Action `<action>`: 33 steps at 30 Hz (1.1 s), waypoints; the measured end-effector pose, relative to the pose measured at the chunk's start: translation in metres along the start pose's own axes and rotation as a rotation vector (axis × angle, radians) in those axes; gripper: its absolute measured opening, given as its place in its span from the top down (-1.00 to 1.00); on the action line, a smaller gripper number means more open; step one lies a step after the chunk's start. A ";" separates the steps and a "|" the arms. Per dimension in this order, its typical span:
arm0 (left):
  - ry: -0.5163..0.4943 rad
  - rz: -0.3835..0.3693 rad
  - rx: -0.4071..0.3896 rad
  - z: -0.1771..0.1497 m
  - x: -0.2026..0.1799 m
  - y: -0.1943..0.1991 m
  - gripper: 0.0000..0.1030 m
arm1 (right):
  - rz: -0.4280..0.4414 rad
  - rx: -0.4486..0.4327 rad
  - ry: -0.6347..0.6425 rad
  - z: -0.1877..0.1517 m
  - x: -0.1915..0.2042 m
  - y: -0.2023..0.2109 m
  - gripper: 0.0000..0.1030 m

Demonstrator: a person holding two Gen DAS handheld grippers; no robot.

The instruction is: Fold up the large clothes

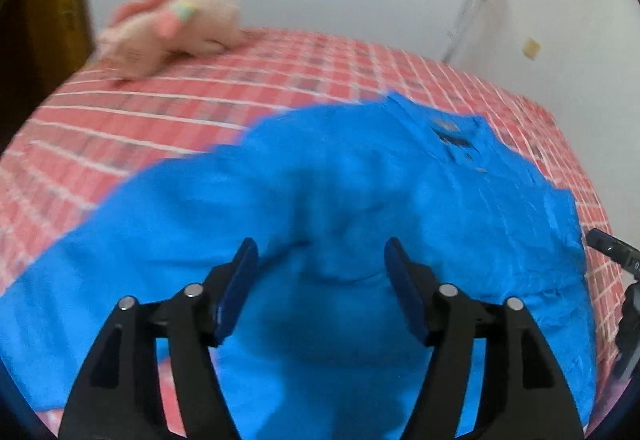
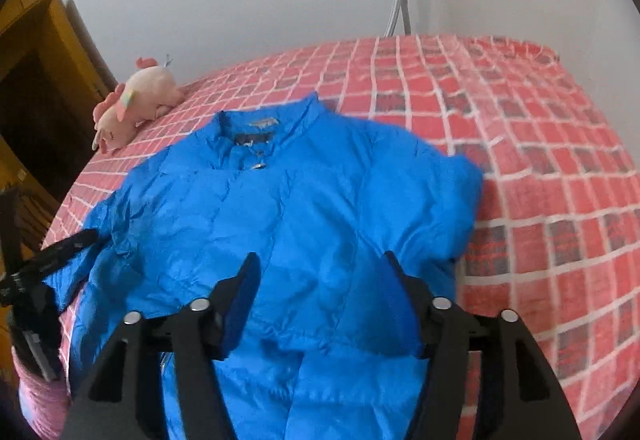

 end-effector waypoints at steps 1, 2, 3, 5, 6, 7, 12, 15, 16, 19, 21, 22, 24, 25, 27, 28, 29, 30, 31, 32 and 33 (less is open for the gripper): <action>0.010 0.031 -0.010 -0.003 0.015 0.011 -0.40 | 0.007 0.005 0.000 0.000 0.002 0.001 -0.27; 0.025 0.084 -0.018 -0.009 0.037 0.024 -0.44 | 0.022 0.015 0.002 0.000 0.005 0.001 -0.27; 0.041 0.139 -0.024 -0.015 0.059 0.037 -0.51 | 0.027 0.023 0.008 -0.001 0.008 0.000 -0.28; 0.074 0.254 -0.026 -0.029 0.104 0.060 -0.60 | 0.028 0.038 0.022 -0.003 0.012 -0.003 -0.31; 0.099 0.304 -0.020 -0.037 0.126 0.070 -0.66 | 0.025 0.050 0.032 -0.005 0.015 -0.006 -0.35; 0.145 0.371 -0.011 -0.049 0.157 0.086 -0.69 | 0.023 0.058 0.038 -0.007 0.017 -0.008 -0.38; 0.374 0.572 0.029 -0.095 0.276 0.143 -0.74 | 0.035 0.090 0.045 -0.013 0.021 -0.016 -0.40; 0.489 0.615 0.033 -0.121 0.329 0.166 -0.74 | 0.036 0.100 0.047 -0.015 0.023 -0.020 -0.40; 0.507 0.606 0.040 -0.126 0.338 0.167 -0.75 | 0.037 0.102 0.048 -0.015 0.023 -0.020 -0.40; 0.567 0.504 0.061 -0.134 0.357 0.159 -0.75 | 0.043 0.111 0.047 -0.017 0.025 -0.021 -0.40; 0.587 0.470 0.076 -0.137 0.364 0.149 -0.75 | 0.040 0.112 0.047 -0.018 0.025 -0.021 -0.40; 0.590 0.463 0.078 -0.137 0.366 0.147 -0.76 | 0.039 0.113 0.047 -0.018 0.025 -0.021 -0.40; 0.617 0.428 0.075 -0.138 0.369 0.138 -0.76 | 0.038 0.112 0.047 -0.019 0.024 -0.020 -0.40; 0.625 0.407 0.070 -0.140 0.370 0.134 -0.76 | 0.037 0.111 0.044 -0.019 0.023 -0.019 -0.40; 0.634 0.388 0.064 -0.138 0.368 0.128 -0.64 | 0.033 0.109 0.040 -0.018 0.021 -0.018 -0.40; 0.634 0.391 0.062 -0.139 0.367 0.127 -0.41 | 0.033 0.109 0.039 -0.018 0.021 -0.018 -0.40; 0.630 0.395 0.062 -0.139 0.366 0.126 -0.35 | 0.033 0.108 0.037 -0.018 0.020 -0.017 -0.40; 0.625 0.404 0.060 -0.138 0.363 0.126 -0.14 | 0.034 0.109 0.037 -0.017 0.020 -0.017 -0.40; 0.625 0.394 0.055 -0.137 0.362 0.126 0.05 | 0.034 0.109 0.037 -0.018 0.020 -0.017 -0.40; 0.630 0.392 0.049 -0.135 0.359 0.127 0.09 | 0.033 0.109 0.036 -0.017 0.020 -0.017 -0.40; 0.632 0.403 0.041 -0.133 0.357 0.130 0.26 | 0.034 0.109 0.036 -0.017 0.019 -0.017 -0.40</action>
Point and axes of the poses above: each gripper's, at about its wrist camera, not at the fingertips, and y roughly against the way its jaws point, x to its left, z to its top, the point moved 3 cm from there along -y, roughly the way its jaws point, and after that the axes turned 5 degrees about -x, right-handed, at the moved point
